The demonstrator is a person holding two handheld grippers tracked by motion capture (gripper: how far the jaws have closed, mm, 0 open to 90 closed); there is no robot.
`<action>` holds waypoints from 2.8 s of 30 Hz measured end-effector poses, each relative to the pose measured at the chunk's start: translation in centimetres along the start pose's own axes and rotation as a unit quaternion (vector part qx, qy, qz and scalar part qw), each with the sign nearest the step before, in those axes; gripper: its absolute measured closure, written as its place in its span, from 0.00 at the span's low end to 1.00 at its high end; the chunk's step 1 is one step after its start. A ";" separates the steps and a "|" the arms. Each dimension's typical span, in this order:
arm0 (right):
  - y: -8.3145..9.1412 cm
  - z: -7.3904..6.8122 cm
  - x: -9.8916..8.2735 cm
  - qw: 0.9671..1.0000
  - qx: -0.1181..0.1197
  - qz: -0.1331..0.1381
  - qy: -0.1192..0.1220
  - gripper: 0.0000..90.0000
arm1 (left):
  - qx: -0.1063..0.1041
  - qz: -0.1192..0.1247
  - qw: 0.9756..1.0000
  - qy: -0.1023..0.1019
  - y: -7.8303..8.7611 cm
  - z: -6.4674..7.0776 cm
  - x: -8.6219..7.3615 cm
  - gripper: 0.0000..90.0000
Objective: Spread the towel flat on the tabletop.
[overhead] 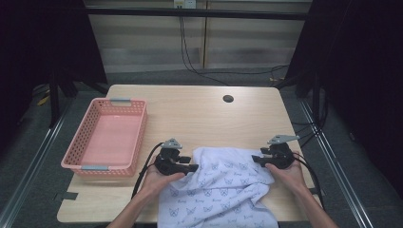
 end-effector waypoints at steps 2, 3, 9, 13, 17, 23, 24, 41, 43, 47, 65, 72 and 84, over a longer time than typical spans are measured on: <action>-0.1 0.2 -0.3 1.000 -0.005 -0.008 0.004 0.48 | -0.004 -0.004 1.000 -0.005 -0.5 0.2 0.1 0.48; -0.2 0.2 -0.6 1.000 -0.009 -0.013 0.002 0.49 | -0.005 -0.005 1.000 -0.007 -0.7 0.4 0.2 0.48; -0.3 -0.7 -0.9 1.000 0.009 -0.009 0.009 0.88 | -0.040 0.011 0.999 -0.017 -1.0 2.0 1.4 0.80; 0.4 -0.9 -0.1 1.000 0.014 0.012 0.006 0.96 | -0.062 0.042 0.997 -0.019 0.2 3.3 3.3 1.00; 1.9 -0.9 1.0 0.999 0.015 0.046 0.001 0.96 | -0.052 0.056 0.996 -0.043 1.1 4.6 4.6 1.00; 2.4 -0.7 0.4 0.999 0.015 0.045 -0.005 0.96 | -0.010 0.013 0.999 0.028 -0.4 1.1 3.1 0.61; 2.3 -0.7 0.4 0.999 0.017 0.045 -0.005 0.96 | 0.005 0.002 0.999 0.035 -1.2 0.4 2.5 0.49; 4.0 -0.7 0.9 0.996 0.022 0.085 -0.019 0.96 | -0.029 0.069 0.996 -0.046 2.1 5.1 5.6 0.97; 4.5 -0.9 1.0 0.996 0.023 0.089 -0.020 0.96 | -0.041 0.075 0.993 -0.080 2.7 7.3 6.2 0.96; 5.2 -1.1 0.1 0.997 0.019 0.077 -0.023 0.96 | -0.073 0.046 0.989 -0.117 1.4 10.6 4.8 0.96; 6.0 -0.4 -3.4 0.998 0.009 0.043 -0.046 0.95 | -0.128 0.006 0.987 -0.093 1.3 10.0 1.2 0.74; 5.8 -0.4 -3.2 0.998 0.010 0.043 -0.044 0.95 | -0.088 -0.029 0.992 -0.087 -2.6 8.1 0.7 0.69; 6.5 -0.1 -3.0 0.997 0.012 0.056 -0.050 0.94 | -0.063 0.037 0.996 -0.059 0.2 6.2 2.4 0.92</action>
Point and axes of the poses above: each handheld gripper's, and its own axes: y roughly backward along the jaws, x roughly out of its top, z roughly to its right, the point moved 10 cm from there along -y, roughly forward along the jaws, and after that the axes turned 14 degrees about x, right-handed, at the moved point
